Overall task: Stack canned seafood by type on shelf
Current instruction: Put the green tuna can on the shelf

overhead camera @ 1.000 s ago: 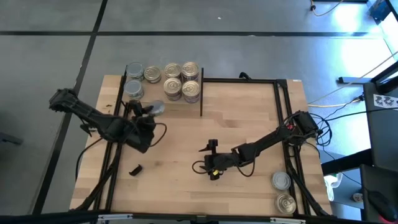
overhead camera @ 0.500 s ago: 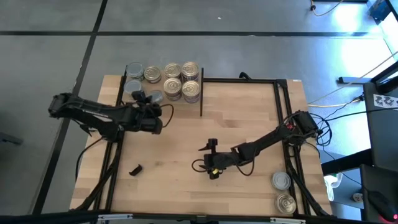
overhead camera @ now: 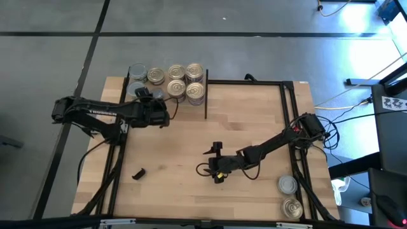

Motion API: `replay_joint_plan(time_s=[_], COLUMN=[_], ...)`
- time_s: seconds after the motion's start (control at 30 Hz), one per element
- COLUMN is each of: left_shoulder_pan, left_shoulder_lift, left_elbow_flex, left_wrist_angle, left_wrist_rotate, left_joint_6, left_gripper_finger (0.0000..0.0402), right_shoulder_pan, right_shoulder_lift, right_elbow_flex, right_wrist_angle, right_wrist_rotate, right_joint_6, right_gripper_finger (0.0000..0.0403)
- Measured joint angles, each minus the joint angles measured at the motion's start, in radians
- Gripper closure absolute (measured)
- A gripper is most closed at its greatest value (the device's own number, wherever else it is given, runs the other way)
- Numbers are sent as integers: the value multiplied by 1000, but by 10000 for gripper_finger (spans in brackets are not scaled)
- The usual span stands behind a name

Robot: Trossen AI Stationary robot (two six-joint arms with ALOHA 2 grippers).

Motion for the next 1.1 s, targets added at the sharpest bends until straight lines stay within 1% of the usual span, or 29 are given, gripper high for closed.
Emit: replay_joint_plan(time_s=[0.17, 0.3, 0.37, 0.47, 0.63, 0.77, 0.93, 1.0, 1.1], left_shoulder_pan=[52, 77, 84, 87, 87, 82, 80, 79, 73], left_shoulder_lift=[-1, -1, -1, -1, 0, -18, -50, -72, -102], left_elbow_flex=[0, 0, 0, 0, 0, 3, 31, 43, 59], left_wrist_angle=[8, 53, 80, 114, 129, 122, 87, 88, 93], left_wrist_rotate=[12, 21, 44, 71, 87, 178, 266, 321, 444], left_joint_6=[6, 19, 45, 75, 98, 75, 38, 50, 59], left_gripper_finger=[263, 257, 243, 211, 165, 151, 152, 153, 154], right_shoulder_pan=[0, 0, 0, 0, 0, 0, 0, 0, 0], right_shoulder_lift=[0, 0, 0, 0, 0, 0, 0, 0, 0], right_elbow_flex=[0, 0, 0, 0, 0, 0, 0, 0, 0], right_wrist_angle=[0, 0, 0, 0, 0, -1, -1, 0, 0], right_wrist_rotate=[0, 0, 0, 0, 0, 0, 2, 3, 3], right_joint_6=[0, 0, 0, 0, 0, 0, 0, 0, 0], right_gripper_finger=[56, 56, 56, 56, 56, 56, 56, 56, 56])
